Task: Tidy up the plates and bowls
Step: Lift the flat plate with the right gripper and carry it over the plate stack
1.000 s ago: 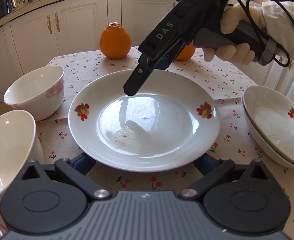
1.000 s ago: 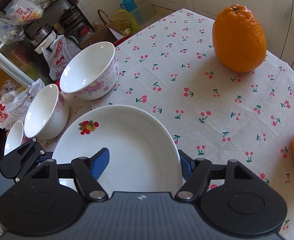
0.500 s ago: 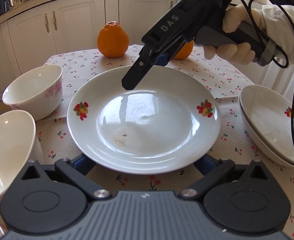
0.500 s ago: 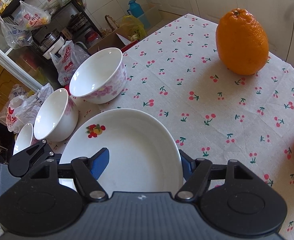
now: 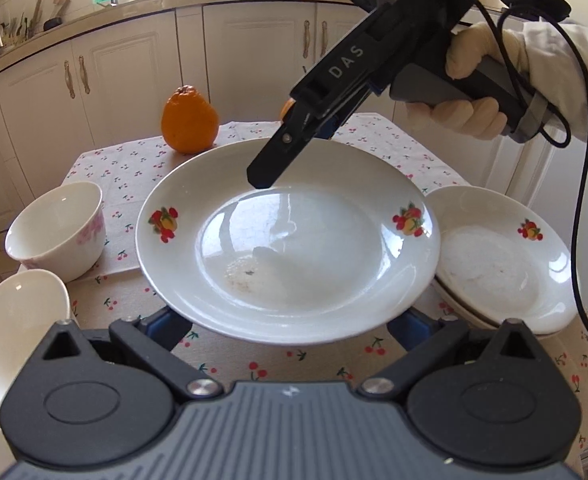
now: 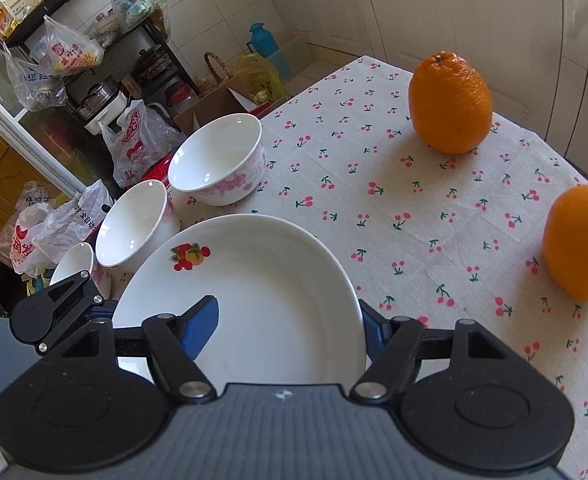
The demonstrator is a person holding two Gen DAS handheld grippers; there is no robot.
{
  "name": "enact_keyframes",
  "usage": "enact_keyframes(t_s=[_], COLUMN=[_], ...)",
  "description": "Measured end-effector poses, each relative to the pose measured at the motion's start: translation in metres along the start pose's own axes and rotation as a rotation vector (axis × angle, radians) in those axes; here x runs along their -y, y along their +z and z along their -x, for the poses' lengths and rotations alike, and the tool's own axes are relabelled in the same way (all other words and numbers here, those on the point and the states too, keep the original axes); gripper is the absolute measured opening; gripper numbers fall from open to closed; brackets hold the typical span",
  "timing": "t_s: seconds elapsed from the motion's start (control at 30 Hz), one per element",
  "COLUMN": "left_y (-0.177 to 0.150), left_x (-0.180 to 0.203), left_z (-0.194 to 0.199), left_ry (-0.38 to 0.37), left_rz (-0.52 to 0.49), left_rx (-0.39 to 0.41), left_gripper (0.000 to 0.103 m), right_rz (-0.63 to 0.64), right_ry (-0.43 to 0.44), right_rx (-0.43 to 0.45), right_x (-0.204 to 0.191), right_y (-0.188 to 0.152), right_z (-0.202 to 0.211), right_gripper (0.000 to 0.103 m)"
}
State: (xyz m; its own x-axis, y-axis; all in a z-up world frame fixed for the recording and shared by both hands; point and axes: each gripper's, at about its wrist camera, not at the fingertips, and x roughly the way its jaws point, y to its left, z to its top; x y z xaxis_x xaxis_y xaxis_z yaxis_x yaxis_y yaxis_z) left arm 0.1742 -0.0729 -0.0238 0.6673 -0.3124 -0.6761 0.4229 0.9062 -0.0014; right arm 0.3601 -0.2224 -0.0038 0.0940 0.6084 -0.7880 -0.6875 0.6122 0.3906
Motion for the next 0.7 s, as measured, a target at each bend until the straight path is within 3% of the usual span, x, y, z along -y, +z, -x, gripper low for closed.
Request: enact_keyframes(t_s=[0.7], left_y=[0.008], left_x=[0.079], left_z=[0.001], left_ry=[-0.194], left_rz=[-0.132], left_rx=[-0.005], left_gripper=[0.101], right_rz=[-0.153], right_ry=[-0.147], right_rx=[0.102], right_x=[0.007], right_y=[-0.11], right_z=[0.093], right_gripper=[0.077])
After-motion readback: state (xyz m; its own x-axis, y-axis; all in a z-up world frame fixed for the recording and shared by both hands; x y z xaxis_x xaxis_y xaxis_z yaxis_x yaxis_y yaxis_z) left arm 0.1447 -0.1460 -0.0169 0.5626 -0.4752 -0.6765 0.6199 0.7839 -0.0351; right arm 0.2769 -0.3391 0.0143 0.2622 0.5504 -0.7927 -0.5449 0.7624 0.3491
